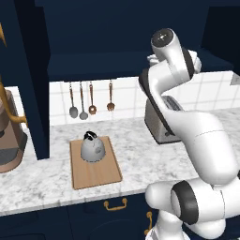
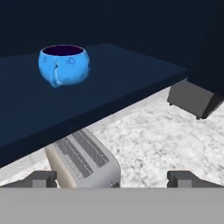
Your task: Pick the kettle from the counter and place it on the tray. Then pick the mug from the cabinet and place it on the tray. Then close the cabinet doors.
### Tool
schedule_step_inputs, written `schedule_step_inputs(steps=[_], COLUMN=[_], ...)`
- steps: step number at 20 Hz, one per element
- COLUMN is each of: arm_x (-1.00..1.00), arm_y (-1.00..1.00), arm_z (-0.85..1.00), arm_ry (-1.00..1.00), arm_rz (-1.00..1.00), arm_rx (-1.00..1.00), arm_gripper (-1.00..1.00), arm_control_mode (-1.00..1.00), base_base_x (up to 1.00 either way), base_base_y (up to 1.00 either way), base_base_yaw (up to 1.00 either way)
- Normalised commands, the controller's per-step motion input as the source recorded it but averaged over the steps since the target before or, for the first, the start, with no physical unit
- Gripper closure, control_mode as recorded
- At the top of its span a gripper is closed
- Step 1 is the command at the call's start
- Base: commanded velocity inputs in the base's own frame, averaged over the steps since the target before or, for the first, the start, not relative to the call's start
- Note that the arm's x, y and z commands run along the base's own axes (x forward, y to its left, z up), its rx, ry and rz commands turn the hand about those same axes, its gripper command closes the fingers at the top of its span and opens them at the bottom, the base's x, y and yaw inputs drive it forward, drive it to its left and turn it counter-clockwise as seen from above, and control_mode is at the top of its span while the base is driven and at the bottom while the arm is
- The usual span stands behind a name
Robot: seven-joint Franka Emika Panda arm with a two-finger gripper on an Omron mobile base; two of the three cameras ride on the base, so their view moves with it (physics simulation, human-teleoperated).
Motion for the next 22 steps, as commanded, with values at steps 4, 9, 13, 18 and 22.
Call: schedule_step_inputs(steps=[4,9,13,18,22], arm_x=[0.74,0.52,0.54,0.45,0.32], arm_y=[-0.14,-0.02,-0.03,-0.11,-0.09], arm_z=[0.13,0.00,0.00,0.00,-0.01], arm_ry=[0.13,0.03,0.00,0.00,0.00], arm_rz=[0.00,0.00,0.00,0.00,0.00], arm_rx=[0.00,0.00,0.00,0.00,0.00], arm_gripper=[-1.00,-1.00,-1.00,-1.00,-1.00], arm_control_mode=[-1.00,-1.00,-1.00,-1.00,-1.00], base_base_x=[0.00,0.00,0.00,0.00,0.00], base_base_y=[0.00,0.00,0.00,0.00,0.00], base_base_yaw=[0.00,0.00,0.00,0.00,0.00])
